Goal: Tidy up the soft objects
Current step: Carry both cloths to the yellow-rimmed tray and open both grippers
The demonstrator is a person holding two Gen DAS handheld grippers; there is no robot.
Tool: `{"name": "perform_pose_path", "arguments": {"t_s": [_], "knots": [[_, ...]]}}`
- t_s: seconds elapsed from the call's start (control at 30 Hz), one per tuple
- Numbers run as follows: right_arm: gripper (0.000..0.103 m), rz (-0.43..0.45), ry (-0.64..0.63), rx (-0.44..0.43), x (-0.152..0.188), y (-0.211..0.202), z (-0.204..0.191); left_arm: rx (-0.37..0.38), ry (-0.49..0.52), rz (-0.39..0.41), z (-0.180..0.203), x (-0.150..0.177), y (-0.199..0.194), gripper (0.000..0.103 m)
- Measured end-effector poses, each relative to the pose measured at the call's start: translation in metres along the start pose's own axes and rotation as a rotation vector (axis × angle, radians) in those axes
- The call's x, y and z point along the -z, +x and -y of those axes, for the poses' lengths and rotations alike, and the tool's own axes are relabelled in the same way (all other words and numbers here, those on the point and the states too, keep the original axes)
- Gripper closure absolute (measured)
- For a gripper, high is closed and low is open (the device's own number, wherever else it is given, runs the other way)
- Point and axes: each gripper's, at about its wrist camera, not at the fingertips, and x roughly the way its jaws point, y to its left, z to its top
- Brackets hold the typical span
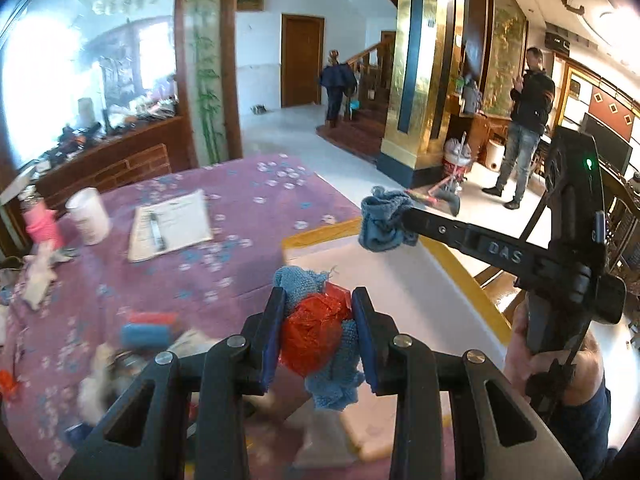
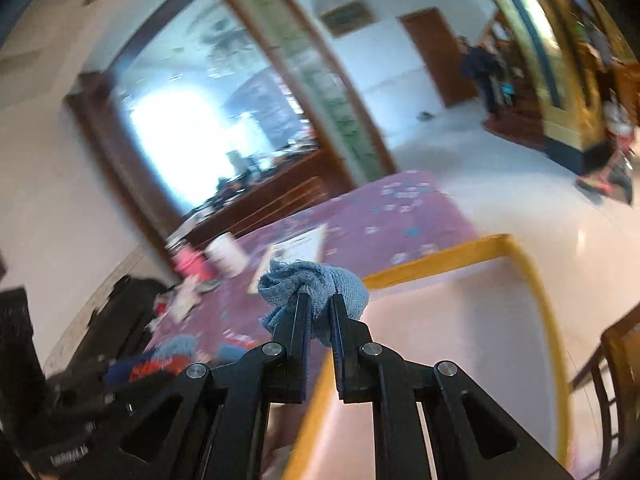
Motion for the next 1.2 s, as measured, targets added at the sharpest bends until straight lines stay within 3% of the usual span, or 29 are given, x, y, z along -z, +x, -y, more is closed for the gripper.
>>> {"name": "perform_pose_path", "arguments": {"t_s": [0.17, 0.33, 0.53, 0.73, 0.87, 0.97, 1.07, 1.1, 1.13, 1.2], "knots": [[0.093, -0.089, 0.102, 0.109, -0.019, 0.038, 0.056, -0.007, -0.005, -0.108, 0.018, -0.017, 0.081, 0.071], [0.093, -0.157, 0.142, 0.198, -0.014, 0.067, 0.082, -0.022, -0.047, -0.238, 0.012, -0.017, 0.157, 0.071], [0.09, -0.173, 0.147, 0.211, -0.008, 0.082, 0.091, -0.022, -0.069, -0.298, 0.013, -0.009, 0.194, 0.07], [0.09, -0.174, 0.146, 0.206, -0.006, 0.084, 0.091, -0.032, -0.053, -0.285, 0.016, -0.009, 0.196, 0.064], [0.09, -0.15, 0.151, 0.194, -0.008, 0.078, 0.09, -0.028, -0.073, -0.281, 0.015, -0.012, 0.188, 0.049], [0.084, -0.123, 0.149, 0.197, -0.012, 0.068, 0.089, -0.024, -0.072, -0.252, 0.014, -0.018, 0.17, 0.044], [0.066, -0.062, 0.136, 0.197, -0.019, 0.044, 0.079, -0.026, -0.067, -0.2, 0.012, -0.023, 0.136, 0.044], [0.052, -0.024, 0.124, 0.197, -0.022, 0.03, 0.072, -0.025, -0.066, -0.182, 0.01, -0.023, 0.122, 0.044], [0.045, 0.017, 0.112, 0.188, -0.024, 0.016, 0.064, -0.023, -0.066, -0.164, 0.008, -0.022, 0.107, 0.044], [0.044, 0.126, 0.103, 0.145, -0.021, -0.021, 0.046, -0.037, -0.067, -0.125, 0.0, -0.021, 0.073, 0.044]]}}
